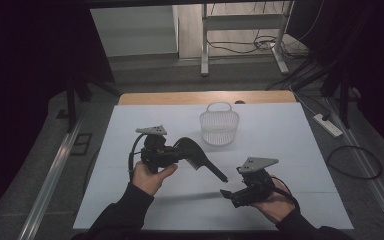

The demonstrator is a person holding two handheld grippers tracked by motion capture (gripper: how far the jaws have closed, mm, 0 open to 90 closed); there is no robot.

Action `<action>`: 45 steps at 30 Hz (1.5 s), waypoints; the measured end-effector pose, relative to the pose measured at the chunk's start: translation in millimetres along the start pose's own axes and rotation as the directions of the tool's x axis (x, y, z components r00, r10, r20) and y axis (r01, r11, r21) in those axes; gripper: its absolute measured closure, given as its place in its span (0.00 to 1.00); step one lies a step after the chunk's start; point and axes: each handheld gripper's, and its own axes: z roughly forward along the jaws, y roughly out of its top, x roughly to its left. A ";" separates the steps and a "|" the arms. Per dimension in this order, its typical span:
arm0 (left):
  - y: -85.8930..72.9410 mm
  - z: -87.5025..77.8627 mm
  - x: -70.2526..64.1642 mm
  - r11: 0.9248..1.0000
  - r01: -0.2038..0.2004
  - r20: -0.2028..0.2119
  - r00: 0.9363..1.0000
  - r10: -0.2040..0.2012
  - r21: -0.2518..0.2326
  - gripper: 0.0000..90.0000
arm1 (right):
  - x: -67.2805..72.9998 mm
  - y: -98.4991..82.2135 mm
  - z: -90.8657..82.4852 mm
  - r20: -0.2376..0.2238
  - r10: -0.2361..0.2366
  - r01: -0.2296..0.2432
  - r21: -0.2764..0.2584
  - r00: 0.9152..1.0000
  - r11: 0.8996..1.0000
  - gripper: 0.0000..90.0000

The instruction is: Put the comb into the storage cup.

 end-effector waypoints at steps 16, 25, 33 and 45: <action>1.6 -7.0 1.9 1.000 -0.020 -0.052 0.998 0.020 0.004 0.96 | -10.0 -4.9 -5.6 0.010 0.011 -0.011 -0.007 1.000 1.000 0.00; 3.7 -14.4 7.1 1.000 -0.010 -0.074 0.997 0.009 -0.015 0.96 | -18.3 -9.1 -10.7 0.006 0.008 -0.008 -0.002 1.000 1.000 0.00; 7.1 -21.2 10.5 1.000 -0.010 -0.095 0.995 0.008 -0.025 0.96 | -20.2 -12.7 -13.5 0.001 0.005 -0.005 0.015 1.000 1.000 0.00; 12.6 -30.1 18.3 0.999 -0.009 -0.118 0.993 0.005 -0.034 0.96 | -21.9 -18.7 -20.7 0.018 0.008 -0.009 0.031 1.000 0.999 0.00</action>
